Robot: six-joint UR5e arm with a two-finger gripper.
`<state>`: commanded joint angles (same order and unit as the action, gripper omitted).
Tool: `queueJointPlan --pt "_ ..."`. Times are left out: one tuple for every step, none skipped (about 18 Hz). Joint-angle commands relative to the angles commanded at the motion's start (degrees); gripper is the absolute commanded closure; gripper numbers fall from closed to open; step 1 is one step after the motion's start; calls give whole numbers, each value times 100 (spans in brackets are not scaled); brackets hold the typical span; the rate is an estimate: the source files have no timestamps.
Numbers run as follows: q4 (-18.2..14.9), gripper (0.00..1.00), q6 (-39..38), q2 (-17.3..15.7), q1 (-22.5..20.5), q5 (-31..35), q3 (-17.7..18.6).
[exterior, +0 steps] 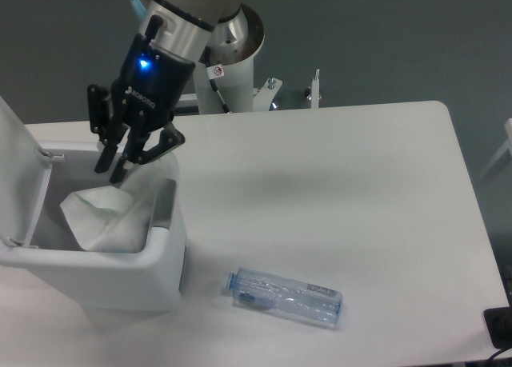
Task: Place the trash in the trash can
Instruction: 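Carry the tissue over the trash bin and open the gripper, then move the open gripper back over the clear plastic bottle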
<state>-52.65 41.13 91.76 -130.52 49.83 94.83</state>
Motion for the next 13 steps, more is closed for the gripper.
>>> queueJointPlan --pt "0 36 9 17 0 0 -9" --pt "0 32 9 26 0 0 -9" --pt "0 21 18 52 0 0 0" --pt "0 19 18 79 0 0 9" --pt "0 14 18 114 0 9 9" --pt "0 8 26 166 -17 9 18" --pt "-9 5 18 193 -61 0 9" --pt "26 0 9 219 -114 0 9" --pt "96 0 0 263 -219 -9 0" --pt "123 0 -9 290 -333 -17 -9" --pt "123 0 -61 368 -482 -26 -61" --pt "123 0 -70 395 -605 -35 -70" --pt "114 0 -79 422 -711 -35 -61"
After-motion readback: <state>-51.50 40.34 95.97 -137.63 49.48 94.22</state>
